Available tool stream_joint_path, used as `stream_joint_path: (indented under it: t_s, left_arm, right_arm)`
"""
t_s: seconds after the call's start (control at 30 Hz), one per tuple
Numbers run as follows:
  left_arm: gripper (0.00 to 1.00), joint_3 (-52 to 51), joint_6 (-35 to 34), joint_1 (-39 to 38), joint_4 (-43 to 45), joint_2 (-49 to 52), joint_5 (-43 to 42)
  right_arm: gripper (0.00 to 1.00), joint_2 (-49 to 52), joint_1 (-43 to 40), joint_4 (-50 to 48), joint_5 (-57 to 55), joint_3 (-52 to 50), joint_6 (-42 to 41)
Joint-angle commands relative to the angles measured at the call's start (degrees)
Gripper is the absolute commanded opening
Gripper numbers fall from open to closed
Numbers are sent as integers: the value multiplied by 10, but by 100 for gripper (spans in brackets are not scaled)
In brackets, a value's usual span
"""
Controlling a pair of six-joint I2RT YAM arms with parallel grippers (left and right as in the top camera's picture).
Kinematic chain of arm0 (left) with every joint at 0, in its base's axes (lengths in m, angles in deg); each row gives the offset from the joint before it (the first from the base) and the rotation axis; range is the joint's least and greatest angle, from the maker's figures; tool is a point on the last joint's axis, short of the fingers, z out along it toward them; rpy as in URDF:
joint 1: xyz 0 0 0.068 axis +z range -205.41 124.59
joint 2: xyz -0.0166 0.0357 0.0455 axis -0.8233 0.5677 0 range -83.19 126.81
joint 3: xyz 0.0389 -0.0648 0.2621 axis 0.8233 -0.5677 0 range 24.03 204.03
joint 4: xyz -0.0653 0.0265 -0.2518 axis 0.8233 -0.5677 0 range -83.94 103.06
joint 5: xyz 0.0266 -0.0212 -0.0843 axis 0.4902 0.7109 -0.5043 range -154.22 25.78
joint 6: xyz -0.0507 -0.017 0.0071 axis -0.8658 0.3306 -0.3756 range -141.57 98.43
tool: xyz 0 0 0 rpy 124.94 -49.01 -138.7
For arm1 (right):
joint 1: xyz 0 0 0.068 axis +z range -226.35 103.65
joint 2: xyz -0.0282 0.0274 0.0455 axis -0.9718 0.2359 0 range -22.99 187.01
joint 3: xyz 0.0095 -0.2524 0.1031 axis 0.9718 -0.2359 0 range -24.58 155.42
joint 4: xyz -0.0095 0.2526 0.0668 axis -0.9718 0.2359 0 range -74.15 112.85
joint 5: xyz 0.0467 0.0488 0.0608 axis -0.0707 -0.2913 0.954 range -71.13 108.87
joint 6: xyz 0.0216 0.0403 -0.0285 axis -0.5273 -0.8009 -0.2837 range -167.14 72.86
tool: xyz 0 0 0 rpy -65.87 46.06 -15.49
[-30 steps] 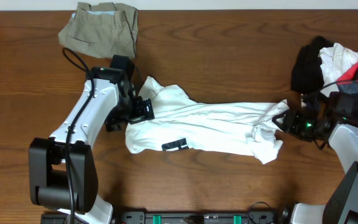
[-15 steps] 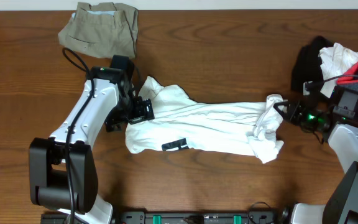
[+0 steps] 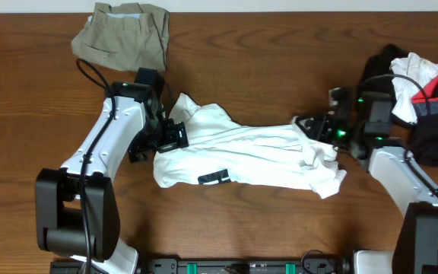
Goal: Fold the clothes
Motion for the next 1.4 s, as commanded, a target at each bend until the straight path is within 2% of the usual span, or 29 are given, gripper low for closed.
stream_joint_path:
  t_s: [0.0,0.07,0.17,0.37,0.47,0.53,0.6,0.73,0.83,1.07,1.37]
  left_arm:
    - [98,-2,1,1,-6,4,-4]
    - [98,-2,1,1,-9,4,-4]
    - [98,-2,1,1,-10,4,-3]
    - [98,-2,1,1,-10,4,-3]
    - [98,-2,1,1,-8,4,-3]
    - [98,-2,1,1,-3,4,-3]
    - [98,-2,1,1,2,4,-3]
    - [98,-2,1,1,7,4,-3]
    - [98,-2,1,1,11,4,-3]
    - [98,-2,3,1,10,4,-3]
    - [98,-2,10,1,9,4,-3]
  right_arm:
    - [45,2,9,5,-41,-1,-10]
    - [49,-1,3,19,-40,3,-10]
    - [49,-17,-13,67,-40,22,-9]
    - [48,-96,-45,249,-56,108,47]
    - [52,-143,-58,369,-100,166,70]
    - [57,-168,-60,435,-127,193,79]
    - [61,-192,-60,495,-158,203,79]
    - [61,-200,-59,575,-195,183,79]
    - [61,-199,-60,573,-195,139,78]
    - [59,-198,-60,459,-171,6,76]
    - [53,-198,-59,384,-115,-39,60]
